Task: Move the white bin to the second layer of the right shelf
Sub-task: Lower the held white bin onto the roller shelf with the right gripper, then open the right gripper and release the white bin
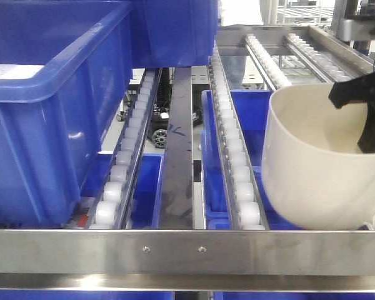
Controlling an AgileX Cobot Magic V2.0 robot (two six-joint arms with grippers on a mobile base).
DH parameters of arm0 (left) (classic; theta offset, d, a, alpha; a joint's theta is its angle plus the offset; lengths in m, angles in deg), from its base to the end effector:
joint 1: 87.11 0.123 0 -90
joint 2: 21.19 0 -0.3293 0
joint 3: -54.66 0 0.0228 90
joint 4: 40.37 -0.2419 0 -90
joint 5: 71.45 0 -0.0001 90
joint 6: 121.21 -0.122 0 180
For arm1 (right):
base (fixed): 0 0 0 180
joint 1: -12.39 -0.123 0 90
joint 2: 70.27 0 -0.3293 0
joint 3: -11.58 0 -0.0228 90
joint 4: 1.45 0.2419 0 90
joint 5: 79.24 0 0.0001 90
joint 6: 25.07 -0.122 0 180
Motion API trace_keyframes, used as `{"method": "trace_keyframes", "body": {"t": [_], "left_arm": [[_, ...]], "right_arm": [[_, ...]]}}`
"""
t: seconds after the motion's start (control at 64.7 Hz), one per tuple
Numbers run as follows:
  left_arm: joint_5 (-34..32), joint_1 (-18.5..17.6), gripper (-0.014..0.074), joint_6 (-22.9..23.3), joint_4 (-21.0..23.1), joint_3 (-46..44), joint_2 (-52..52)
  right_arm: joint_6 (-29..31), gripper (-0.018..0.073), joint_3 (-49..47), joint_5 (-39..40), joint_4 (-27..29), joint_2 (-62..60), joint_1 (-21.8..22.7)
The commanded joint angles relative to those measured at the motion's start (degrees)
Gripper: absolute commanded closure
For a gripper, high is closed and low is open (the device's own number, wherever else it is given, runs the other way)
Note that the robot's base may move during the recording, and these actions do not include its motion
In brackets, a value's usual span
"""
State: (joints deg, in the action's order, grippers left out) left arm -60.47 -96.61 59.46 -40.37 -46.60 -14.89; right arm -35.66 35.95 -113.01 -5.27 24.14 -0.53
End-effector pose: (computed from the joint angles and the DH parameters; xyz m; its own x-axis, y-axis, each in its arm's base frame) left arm 0.0326 -0.0055 0.1899 -0.1054 0.0058 -0.9944 0.1638 0.9864 -0.0116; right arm 0.2978 0.0637 0.2467 -0.8839 -0.0705 -0.4623 -0.0935 0.9953 0.0270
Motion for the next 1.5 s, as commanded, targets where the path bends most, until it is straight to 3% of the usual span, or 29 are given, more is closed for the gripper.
{"method": "trace_keyframes", "body": {"t": [0.0, 0.495, 0.603, 0.789, 0.85, 1.175, 1.314, 1.422, 1.484], "left_arm": [[-5.14, -0.38, 0.0512, 0.42, 0.0, 1.56, -0.83], [-5.14, -0.38, 0.0512, 0.42, 0.0, 1.56, -0.83], [-5.14, -0.38, 0.0512, 0.42, 0.0, 1.56, -0.83], [-5.14, -0.38, 0.0512, 0.42, 0.0, 1.56, -0.83], [-5.14, -0.38, 0.0512, 0.42, 0.0, 1.56, -0.83], [-5.14, -0.38, 0.0512, 0.42, 0.0, 1.56, -0.83], [-5.14, -0.38, 0.0512, 0.42, 0.0, 1.56, -0.83], [-5.14, -0.38, 0.0512, 0.42, 0.0, 1.56, -0.83], [-5.14, -0.38, 0.0512, 0.42, 0.0, 1.56, -0.83]], "right_arm": [[0.06, 0.0501, -0.08, 3.29, -0.52, -1.99, 0.25], [0.06, 0.0482, 0.8, 4.67, -0.46, -1.99, -0.09], [0.06, 0.0375, 0.8, 4.8, -0.46, -2.26, -0.09], [0.06, 0.0078, 0.8, 5.76, -0.46, -5.89, -0.09], [0.06, 0.0043, 0.8, 6.11, -0.51, -8.37, -0.09], [0.06, 0.007, 3.65, 4.38, -0.67, -28.46, -0.02], [0.06, 0.027, 10.74, 5.87, -0.67, -42.31, -0.02], [0.06, 0.0522, 16.82, 7.05, -0.78, -51.97, -0.02], [0.06, 0.049, 19.11, 8.6, -0.77, -57.05, -0.02]]}}
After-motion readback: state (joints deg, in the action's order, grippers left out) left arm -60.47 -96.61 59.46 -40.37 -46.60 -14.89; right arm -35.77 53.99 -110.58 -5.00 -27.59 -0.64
